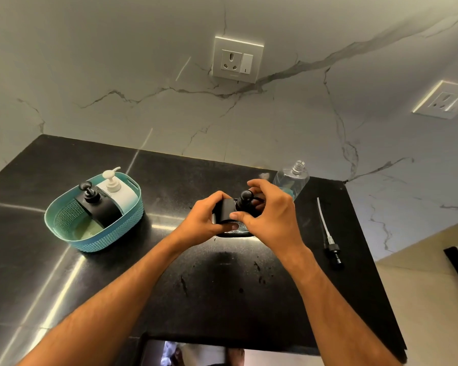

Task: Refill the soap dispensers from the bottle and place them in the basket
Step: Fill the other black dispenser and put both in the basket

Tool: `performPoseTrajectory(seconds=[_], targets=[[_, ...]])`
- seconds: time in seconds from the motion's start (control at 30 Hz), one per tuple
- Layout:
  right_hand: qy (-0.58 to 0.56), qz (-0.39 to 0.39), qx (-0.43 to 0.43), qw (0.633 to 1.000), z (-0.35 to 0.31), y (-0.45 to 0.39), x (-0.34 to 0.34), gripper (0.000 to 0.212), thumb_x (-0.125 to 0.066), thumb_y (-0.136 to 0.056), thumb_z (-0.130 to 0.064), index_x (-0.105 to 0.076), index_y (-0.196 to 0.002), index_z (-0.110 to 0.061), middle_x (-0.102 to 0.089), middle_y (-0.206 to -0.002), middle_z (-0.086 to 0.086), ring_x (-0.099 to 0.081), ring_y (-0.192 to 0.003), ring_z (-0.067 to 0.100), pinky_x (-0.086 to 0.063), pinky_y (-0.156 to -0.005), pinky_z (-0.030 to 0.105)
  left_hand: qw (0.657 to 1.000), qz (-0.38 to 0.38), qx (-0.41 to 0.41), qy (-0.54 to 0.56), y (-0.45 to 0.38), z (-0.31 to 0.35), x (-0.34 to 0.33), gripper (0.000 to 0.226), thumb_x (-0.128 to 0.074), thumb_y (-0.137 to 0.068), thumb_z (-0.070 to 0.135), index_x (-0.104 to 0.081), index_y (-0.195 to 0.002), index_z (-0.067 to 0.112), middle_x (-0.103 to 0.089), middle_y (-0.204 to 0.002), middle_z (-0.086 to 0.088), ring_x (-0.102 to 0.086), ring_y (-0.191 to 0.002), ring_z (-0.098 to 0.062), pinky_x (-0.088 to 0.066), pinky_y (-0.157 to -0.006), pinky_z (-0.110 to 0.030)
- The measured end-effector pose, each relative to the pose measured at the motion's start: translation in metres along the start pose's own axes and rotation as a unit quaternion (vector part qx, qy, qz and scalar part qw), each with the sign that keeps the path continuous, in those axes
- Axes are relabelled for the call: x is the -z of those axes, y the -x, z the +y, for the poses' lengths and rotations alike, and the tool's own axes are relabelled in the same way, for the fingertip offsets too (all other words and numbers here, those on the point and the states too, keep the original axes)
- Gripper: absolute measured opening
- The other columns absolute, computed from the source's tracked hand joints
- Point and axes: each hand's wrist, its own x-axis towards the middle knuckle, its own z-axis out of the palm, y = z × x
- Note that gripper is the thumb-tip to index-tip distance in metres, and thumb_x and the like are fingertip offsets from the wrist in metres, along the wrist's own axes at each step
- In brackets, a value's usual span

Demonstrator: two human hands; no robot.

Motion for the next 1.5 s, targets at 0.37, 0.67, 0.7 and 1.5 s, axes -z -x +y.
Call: performPoseTrajectory(seconds=[0.37, 0.67, 0.7, 1.5], targets=[[-0.015, -0.003, -0.002, 1.000, 0.0017, 0.0006, 0.0021, 0.052, -0.094, -0.068, -0.021, -0.069, -0.113, -0.015, -0.069, -0.105, -0.005, -0.066, -0.091, 0.006, -0.057, -0.083, 0.018, 1.000, -0.003, 0.002, 0.009, 0.0004, 0.0023, 0.0002, 0.045, -0.088, -0.080, 0.020, -0.060, -0.115, 0.018, -0.067, -0.110, 0.003, -0.066, -0.102, -0.016, -0.060, -0.085, -0.045], [-0.011, -0.005, -0.015, 1.000, 0.0045, -0.0019, 0.0007, 0.058, -0.095, -0.064, -0.034, -0.067, -0.113, -0.018, -0.070, -0.103, -0.007, -0.067, -0.090, 0.006, -0.057, -0.079, 0.017, 1.000, -0.001, 0.005, 0.014, -0.0003, 0.0030, 0.0006, 0.046, -0.088, -0.080, 0.021, -0.060, -0.116, 0.017, -0.068, -0.112, 0.002, -0.067, -0.102, -0.016, -0.060, -0.086, -0.043], [-0.020, -0.008, -0.010, 1.000, 0.0041, -0.0014, 0.0015, 0.058, -0.095, -0.066, -0.027, -0.067, -0.116, -0.017, -0.070, -0.107, -0.005, -0.068, -0.093, 0.007, -0.058, -0.083, 0.019, 1.000, 0.000, 0.005, 0.013, -0.0006, 0.0029, 0.0011, 0.047, -0.088, -0.080, 0.021, -0.060, -0.117, 0.017, -0.068, -0.113, 0.002, -0.067, -0.103, -0.015, -0.060, -0.087, -0.043], [0.002, -0.009, -0.007, 1.000, 0.0046, 0.0008, 0.0004, 0.059, -0.092, -0.070, -0.024, -0.066, -0.122, -0.014, -0.070, -0.109, 0.000, -0.066, -0.094, 0.011, -0.057, -0.085, 0.021, 1.000, -0.012, -0.009, 0.000, -0.0023, 0.0021, 0.0023, 0.046, -0.088, -0.080, 0.021, -0.059, -0.116, 0.017, -0.067, -0.113, 0.004, -0.066, -0.106, -0.015, -0.061, -0.087, -0.045]])
